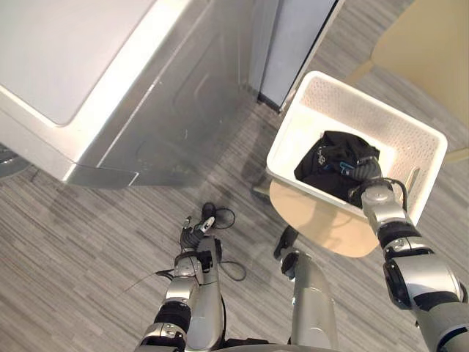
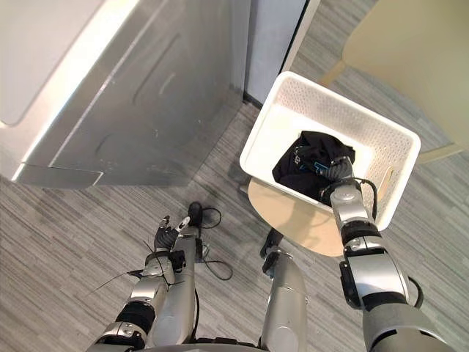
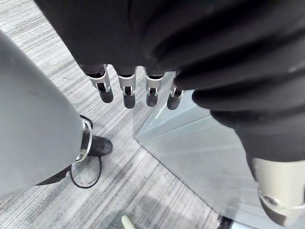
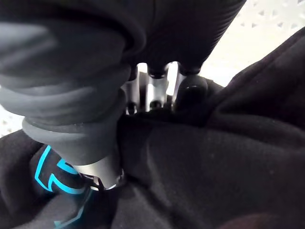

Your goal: Pick up the laundry basket with both hands and put the clothes into the washing machine.

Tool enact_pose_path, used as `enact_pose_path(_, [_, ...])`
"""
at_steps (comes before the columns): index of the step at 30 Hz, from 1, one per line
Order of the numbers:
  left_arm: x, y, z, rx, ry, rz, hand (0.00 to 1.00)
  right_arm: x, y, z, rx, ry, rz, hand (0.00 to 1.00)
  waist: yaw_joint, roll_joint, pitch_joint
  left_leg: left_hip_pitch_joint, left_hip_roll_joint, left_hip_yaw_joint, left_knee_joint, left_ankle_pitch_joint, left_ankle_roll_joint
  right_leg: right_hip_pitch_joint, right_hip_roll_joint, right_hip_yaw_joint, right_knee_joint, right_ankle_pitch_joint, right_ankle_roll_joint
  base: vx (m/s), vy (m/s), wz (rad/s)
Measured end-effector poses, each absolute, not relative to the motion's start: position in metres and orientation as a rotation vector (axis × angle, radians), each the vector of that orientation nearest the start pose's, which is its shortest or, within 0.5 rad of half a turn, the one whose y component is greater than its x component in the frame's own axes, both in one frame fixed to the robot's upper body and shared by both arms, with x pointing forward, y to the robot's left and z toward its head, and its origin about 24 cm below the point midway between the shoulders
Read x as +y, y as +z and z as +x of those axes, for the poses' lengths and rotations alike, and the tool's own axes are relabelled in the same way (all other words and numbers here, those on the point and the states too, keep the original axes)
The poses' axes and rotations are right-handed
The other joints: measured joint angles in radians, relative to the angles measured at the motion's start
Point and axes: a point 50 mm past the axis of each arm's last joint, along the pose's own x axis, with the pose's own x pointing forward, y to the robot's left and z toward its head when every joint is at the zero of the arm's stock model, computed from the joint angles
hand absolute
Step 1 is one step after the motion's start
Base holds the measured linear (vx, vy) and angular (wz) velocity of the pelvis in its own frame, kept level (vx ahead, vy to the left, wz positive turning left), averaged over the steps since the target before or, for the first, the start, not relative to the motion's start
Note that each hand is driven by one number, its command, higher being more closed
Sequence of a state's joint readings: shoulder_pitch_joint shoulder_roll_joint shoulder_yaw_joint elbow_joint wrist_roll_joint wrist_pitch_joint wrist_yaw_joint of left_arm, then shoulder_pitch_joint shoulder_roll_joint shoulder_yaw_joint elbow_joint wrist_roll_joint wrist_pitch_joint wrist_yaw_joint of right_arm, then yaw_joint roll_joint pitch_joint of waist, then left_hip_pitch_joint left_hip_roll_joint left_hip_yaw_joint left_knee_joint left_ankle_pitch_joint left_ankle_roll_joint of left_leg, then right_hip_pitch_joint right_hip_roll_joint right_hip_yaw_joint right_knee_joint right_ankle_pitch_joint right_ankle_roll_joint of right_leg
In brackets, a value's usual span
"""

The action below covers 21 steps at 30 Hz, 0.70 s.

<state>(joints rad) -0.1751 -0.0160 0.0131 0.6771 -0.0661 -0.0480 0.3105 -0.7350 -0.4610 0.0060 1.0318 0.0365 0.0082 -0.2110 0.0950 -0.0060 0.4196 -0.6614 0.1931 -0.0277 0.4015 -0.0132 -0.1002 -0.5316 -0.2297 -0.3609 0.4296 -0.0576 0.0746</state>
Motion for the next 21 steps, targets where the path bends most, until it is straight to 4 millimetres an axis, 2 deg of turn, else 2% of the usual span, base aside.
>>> enact_pose_path(5, [0.154, -0.071, 0.245, 0.512, 0.282, 0.021, 0.0, -0.303, 0.062, 0.341, 0.248, -0.508, -0.24, 1.0, -0.001, -0.006, -0.005, 0.123, -0.001, 0.003, -0.046, 0.002, -0.002, 0.132, 0.002, -0.023, -0.049, 0.003, 0.009, 0.03, -0.024, 0.11])
enact_pose_path(9, [0.161, -0.087, 0.223, 0.58, 0.286, 0.03, 0.0, -0.315, 0.053, 0.321, 0.218, -0.582, -0.125, 1.0, -0.001, -0.029, -0.057, 0.203, -0.003, 0.009, -0.107, 0.011, -0.007, 0.208, 0.007, -0.034, -0.096, 0.006, 0.016, 0.06, -0.031, 0.08])
enact_pose_path(12, [0.17, -0.103, 0.201, 0.664, 0.313, 0.038, 0.0, -0.324, 0.049, 0.302, 0.177, -0.655, -0.06, 1.0, -0.004, -0.05, -0.122, 0.281, -0.013, 0.009, -0.206, 0.047, -0.012, 0.27, 0.009, -0.055, -0.151, 0.011, 0.024, 0.1, -0.03, 0.17])
enact_pose_path(16, [0.183, -0.121, 0.171, 0.767, 0.384, -0.003, 0.0, -0.334, 0.071, 0.282, 0.032, -0.723, -0.045, 1.0, -0.009, -0.055, -0.195, 0.38, -0.026, 0.003, -0.342, 0.099, -0.012, 0.346, 0.008, -0.087, -0.206, 0.012, 0.036, 0.11, -0.024, 0.19])
enact_pose_path(17, [0.192, -0.126, 0.158, 0.797, 0.446, -0.037, 0.0, -0.334, 0.082, 0.273, -0.038, -0.738, -0.051, 1.0, -0.014, -0.055, -0.219, 0.407, -0.03, 0.0, -0.366, 0.103, -0.013, 0.375, 0.008, -0.097, -0.225, 0.011, 0.042, 0.13, -0.019, 0.15])
enact_pose_path(18, [0.194, -0.127, 0.155, 0.805, 0.462, -0.046, 0.0, -0.334, 0.083, 0.271, -0.05, -0.742, -0.052, 1.0, -0.015, -0.055, -0.226, 0.411, -0.033, 0.0, -0.369, 0.103, -0.013, 0.379, 0.008, -0.098, -0.227, 0.01, 0.043, 0.11, -0.01, 0.18])
enact_pose_path(20, [0.212, -0.136, 0.13, 0.871, 0.591, -0.101, 0.0, -0.335, 0.094, 0.263, -0.114, -0.774, -0.06, 1.0, -0.024, -0.053, -0.267, 0.449, -0.039, -0.002, -0.383, 0.103, -0.013, 0.432, 0.006, -0.113, -0.253, 0.007, 0.055, 0.11, -0.013, 0.17])
enact_pose_path(21, [0.217, -0.137, 0.124, 0.882, 0.631, -0.12, 0.0, -0.335, 0.096, 0.261, -0.126, -0.783, -0.071, 1.0, -0.023, -0.053, -0.279, 0.46, -0.04, -0.001, -0.39, 0.103, -0.013, 0.443, 0.009, -0.116, -0.264, 0.008, 0.057, 0.1, -0.026, 0.13])
